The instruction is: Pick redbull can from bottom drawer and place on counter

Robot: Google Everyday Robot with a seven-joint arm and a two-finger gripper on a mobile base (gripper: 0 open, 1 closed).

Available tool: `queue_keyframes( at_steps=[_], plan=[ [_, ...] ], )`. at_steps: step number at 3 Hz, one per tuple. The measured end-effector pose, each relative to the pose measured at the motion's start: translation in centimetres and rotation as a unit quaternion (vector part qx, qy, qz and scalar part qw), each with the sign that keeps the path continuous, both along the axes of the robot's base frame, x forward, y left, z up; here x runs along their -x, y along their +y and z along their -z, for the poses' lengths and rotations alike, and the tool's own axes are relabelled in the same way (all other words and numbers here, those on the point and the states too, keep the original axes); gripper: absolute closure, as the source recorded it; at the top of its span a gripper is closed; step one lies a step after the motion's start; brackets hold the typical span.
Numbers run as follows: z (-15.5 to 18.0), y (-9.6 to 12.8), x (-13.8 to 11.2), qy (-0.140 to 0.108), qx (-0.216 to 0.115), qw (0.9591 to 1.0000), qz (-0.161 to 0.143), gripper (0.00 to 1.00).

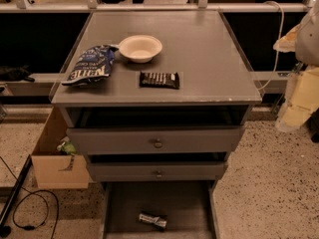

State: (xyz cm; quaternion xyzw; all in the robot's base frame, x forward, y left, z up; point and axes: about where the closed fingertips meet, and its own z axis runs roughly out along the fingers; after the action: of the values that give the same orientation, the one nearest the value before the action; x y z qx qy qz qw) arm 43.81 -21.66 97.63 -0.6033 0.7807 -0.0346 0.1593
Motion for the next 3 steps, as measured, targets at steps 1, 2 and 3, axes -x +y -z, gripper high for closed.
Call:
queue_keyframes(
  at_steps=[1,2,3],
  plan=[
    [0.2,-0.5,0.4,-0.004,-0.006,1.0000,0.003,0.00],
    [3.7,-2.2,1.3,-0.002,-0.043,0.9991,0.002,0.00],
    [8.8,-3.3,3.3,-0.018,-0.118,0.9928,-0.007,0.00]
  ],
)
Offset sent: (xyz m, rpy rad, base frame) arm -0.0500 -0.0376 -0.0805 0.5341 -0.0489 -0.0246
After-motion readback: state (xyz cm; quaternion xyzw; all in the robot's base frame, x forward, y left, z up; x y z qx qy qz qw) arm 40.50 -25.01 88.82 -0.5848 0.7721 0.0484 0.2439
